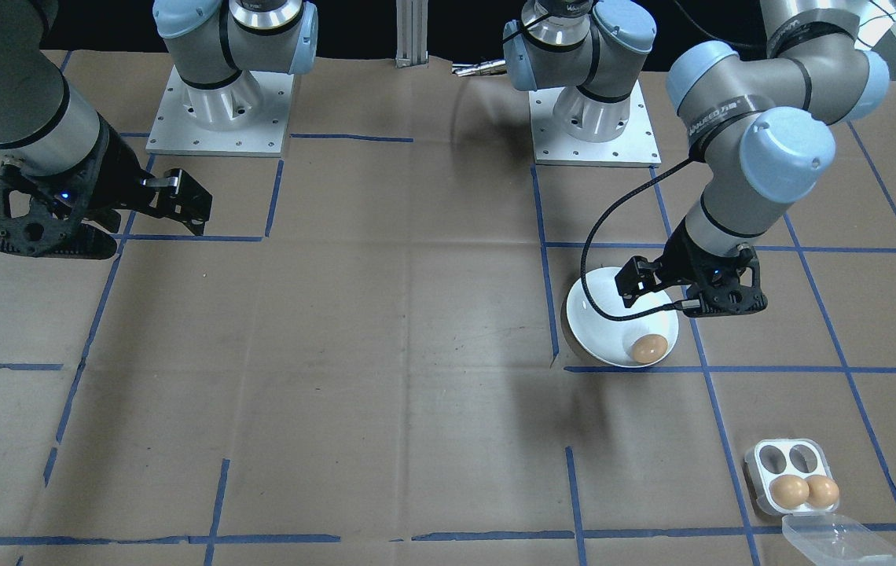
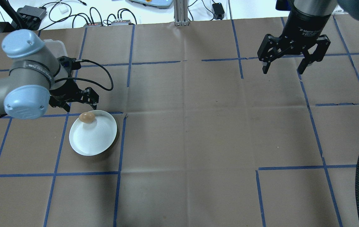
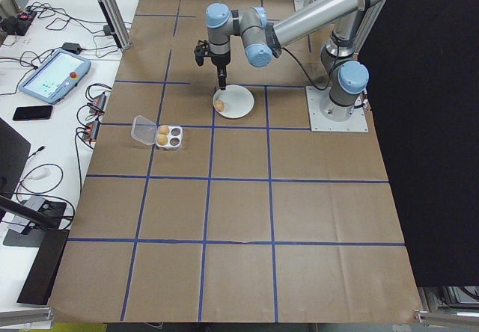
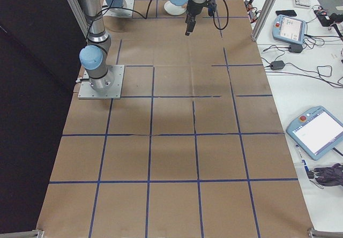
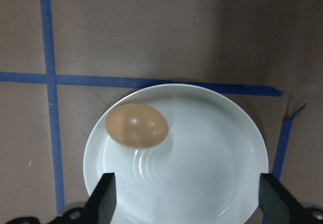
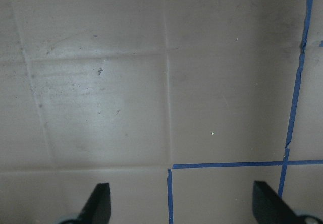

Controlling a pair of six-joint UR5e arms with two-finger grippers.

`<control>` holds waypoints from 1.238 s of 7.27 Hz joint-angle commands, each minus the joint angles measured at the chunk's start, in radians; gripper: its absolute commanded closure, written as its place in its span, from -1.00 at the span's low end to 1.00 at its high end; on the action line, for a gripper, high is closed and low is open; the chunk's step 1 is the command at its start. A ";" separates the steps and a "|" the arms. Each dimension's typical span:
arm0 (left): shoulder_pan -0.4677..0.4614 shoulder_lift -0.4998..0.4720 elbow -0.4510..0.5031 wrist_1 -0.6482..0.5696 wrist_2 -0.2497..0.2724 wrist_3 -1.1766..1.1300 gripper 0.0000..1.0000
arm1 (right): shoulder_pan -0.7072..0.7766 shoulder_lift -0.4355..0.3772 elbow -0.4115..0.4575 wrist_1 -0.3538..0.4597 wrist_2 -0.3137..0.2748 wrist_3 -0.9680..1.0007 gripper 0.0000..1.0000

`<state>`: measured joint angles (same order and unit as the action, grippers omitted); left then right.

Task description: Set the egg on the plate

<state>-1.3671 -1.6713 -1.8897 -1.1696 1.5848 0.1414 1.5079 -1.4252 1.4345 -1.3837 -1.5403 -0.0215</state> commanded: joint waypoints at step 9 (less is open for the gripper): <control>0.171 -0.355 0.628 -0.245 -0.003 0.894 -1.00 | 0.000 0.000 0.000 0.000 0.000 0.000 -1.00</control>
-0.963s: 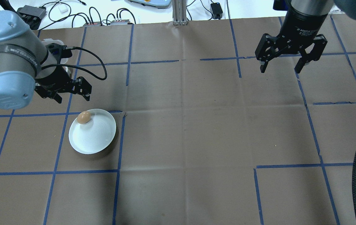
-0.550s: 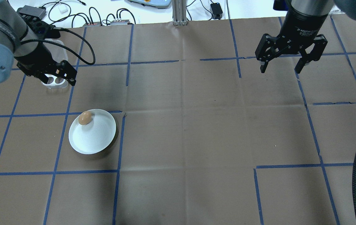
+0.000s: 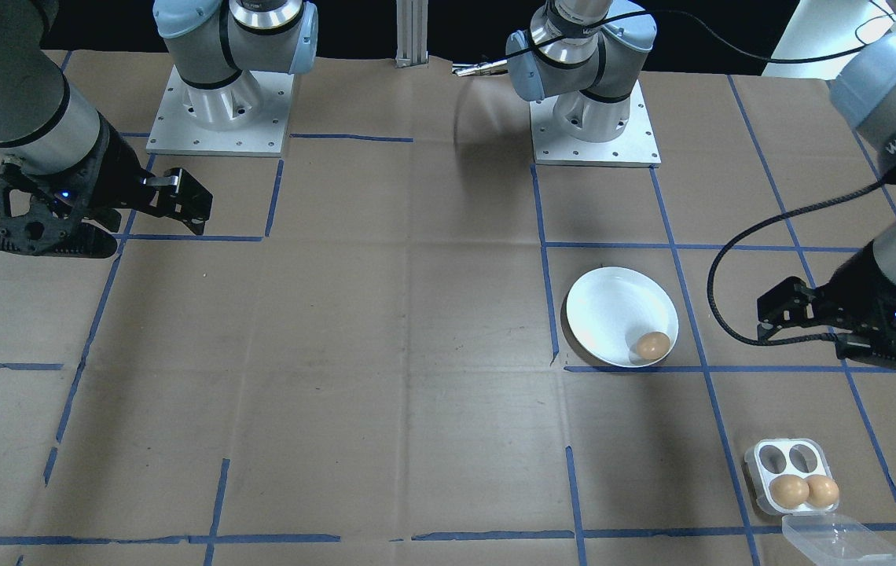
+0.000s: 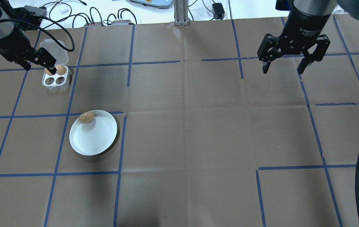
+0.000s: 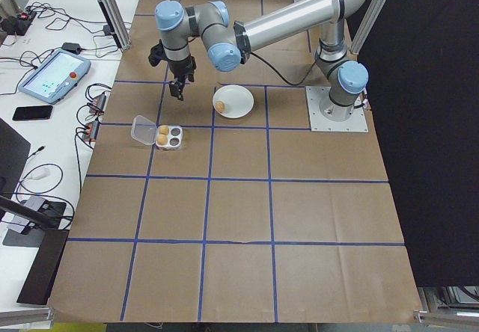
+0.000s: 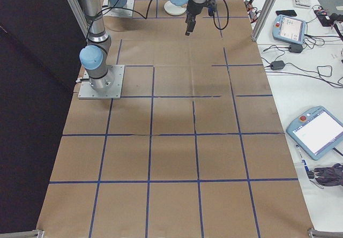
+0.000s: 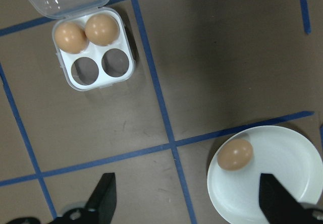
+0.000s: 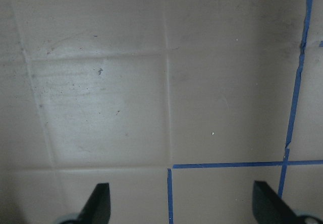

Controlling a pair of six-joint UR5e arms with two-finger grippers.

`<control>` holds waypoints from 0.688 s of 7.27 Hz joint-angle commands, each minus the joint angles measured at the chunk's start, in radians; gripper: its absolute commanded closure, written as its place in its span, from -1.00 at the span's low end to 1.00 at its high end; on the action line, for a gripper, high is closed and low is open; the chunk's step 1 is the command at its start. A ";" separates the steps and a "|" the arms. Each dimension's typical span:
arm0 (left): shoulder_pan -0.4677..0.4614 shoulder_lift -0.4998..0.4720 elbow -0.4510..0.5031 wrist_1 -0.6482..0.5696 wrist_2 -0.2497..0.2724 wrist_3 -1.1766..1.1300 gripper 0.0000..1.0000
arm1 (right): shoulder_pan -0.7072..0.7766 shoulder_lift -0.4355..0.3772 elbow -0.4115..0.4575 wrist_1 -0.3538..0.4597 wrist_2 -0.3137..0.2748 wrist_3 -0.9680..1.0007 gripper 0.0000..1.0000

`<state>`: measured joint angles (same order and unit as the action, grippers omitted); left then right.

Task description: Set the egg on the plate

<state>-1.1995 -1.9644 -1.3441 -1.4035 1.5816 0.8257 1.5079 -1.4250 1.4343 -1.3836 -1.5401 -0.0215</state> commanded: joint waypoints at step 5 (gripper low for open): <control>0.032 -0.311 0.310 0.001 0.078 0.800 -1.00 | 0.000 0.000 0.000 0.000 0.000 0.000 -1.00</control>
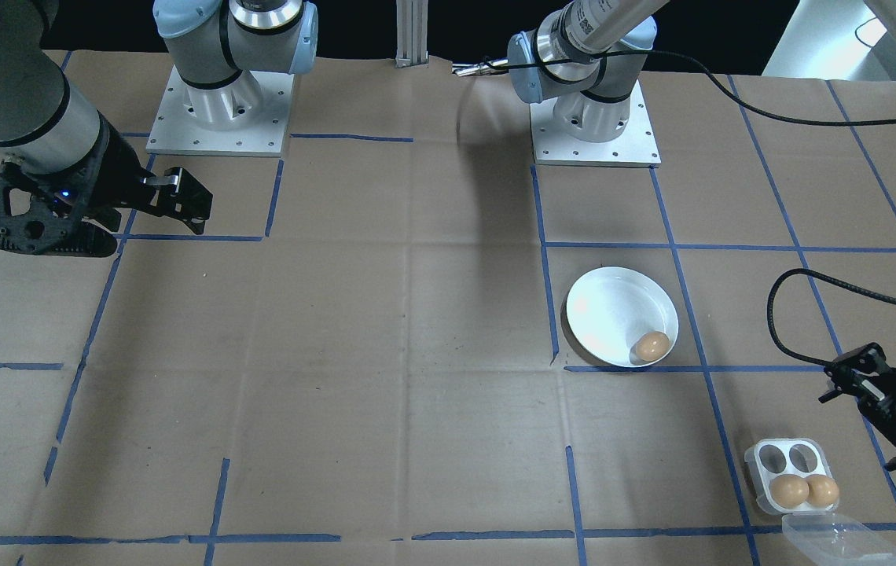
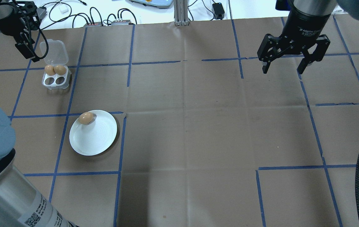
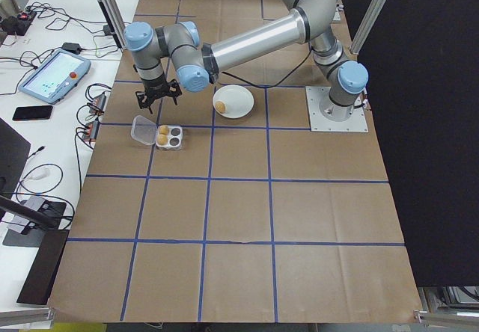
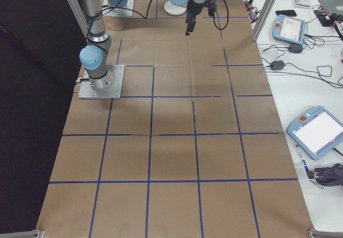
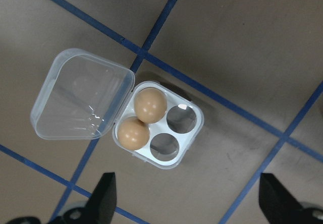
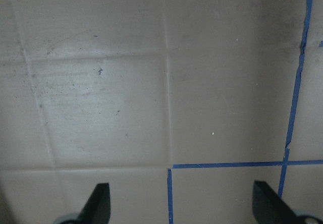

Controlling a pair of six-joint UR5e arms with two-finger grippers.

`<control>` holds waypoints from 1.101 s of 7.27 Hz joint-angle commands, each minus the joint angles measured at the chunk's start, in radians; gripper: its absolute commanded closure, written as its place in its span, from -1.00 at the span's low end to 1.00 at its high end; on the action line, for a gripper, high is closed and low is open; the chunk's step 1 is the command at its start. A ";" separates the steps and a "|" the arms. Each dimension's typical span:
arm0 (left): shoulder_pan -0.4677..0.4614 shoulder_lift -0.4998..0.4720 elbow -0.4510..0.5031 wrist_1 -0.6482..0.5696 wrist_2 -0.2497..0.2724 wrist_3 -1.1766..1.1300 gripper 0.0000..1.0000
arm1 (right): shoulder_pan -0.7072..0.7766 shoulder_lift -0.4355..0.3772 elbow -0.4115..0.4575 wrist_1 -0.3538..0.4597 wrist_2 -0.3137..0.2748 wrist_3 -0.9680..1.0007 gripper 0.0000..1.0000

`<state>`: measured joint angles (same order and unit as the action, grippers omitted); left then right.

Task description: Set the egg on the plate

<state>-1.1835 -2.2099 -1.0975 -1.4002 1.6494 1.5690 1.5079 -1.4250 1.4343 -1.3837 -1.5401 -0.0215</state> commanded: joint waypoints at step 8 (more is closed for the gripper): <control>0.010 -0.177 0.042 0.042 0.009 0.037 -0.99 | 0.000 0.000 0.000 0.000 0.000 0.000 -1.00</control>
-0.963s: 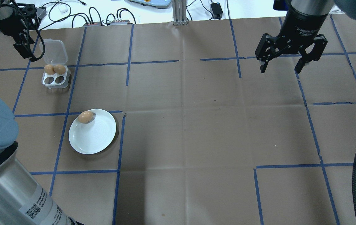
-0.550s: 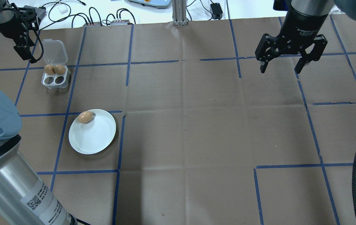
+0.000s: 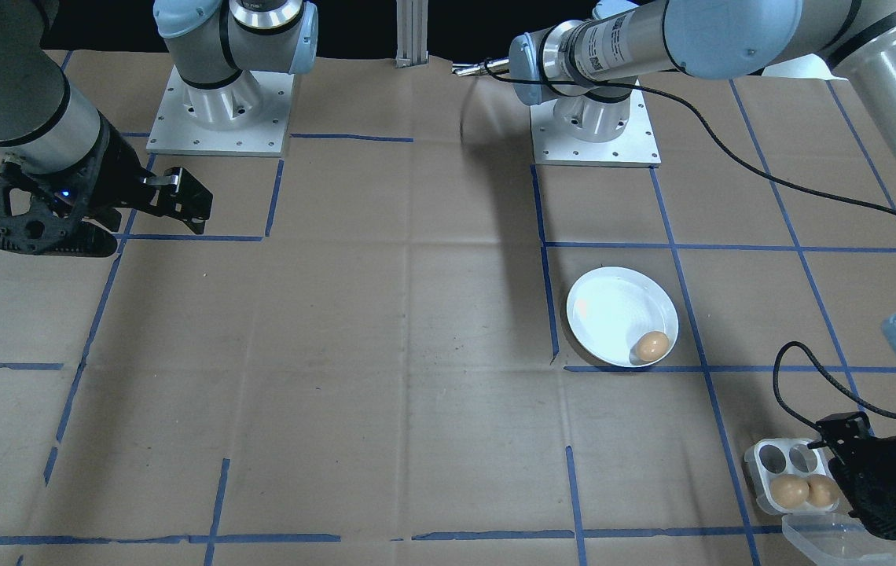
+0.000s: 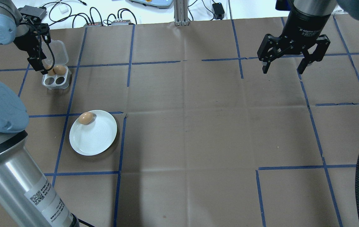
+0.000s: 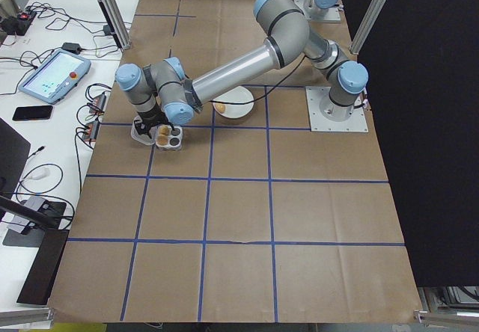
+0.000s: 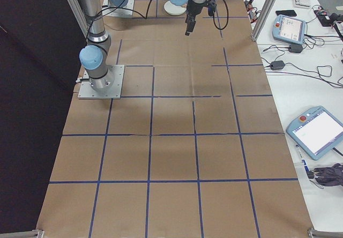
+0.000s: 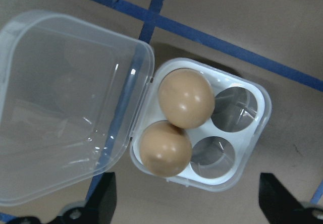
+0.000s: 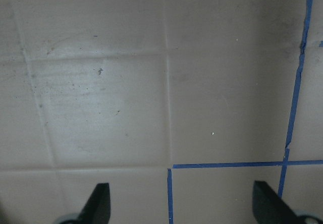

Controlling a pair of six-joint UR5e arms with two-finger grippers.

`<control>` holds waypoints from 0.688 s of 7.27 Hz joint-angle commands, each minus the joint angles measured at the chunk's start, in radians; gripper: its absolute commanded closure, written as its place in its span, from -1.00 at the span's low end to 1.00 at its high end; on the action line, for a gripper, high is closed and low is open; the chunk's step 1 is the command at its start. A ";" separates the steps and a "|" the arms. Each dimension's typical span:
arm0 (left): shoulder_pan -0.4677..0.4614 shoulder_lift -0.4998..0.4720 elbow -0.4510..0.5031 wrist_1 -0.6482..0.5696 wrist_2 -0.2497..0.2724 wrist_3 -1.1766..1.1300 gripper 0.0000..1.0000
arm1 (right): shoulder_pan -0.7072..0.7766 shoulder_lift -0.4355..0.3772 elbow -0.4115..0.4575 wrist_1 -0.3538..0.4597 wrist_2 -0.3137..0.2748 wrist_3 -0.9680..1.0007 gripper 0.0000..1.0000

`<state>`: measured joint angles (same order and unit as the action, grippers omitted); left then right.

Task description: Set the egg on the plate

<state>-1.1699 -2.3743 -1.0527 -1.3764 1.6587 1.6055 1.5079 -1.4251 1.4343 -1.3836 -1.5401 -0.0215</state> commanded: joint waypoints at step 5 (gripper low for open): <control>0.003 -0.046 -0.004 0.039 0.000 0.007 -0.88 | 0.000 0.000 0.000 0.000 0.000 0.000 -1.00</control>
<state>-1.1700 -2.4143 -1.0568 -1.3381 1.6582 1.6131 1.5079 -1.4251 1.4343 -1.3836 -1.5401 -0.0215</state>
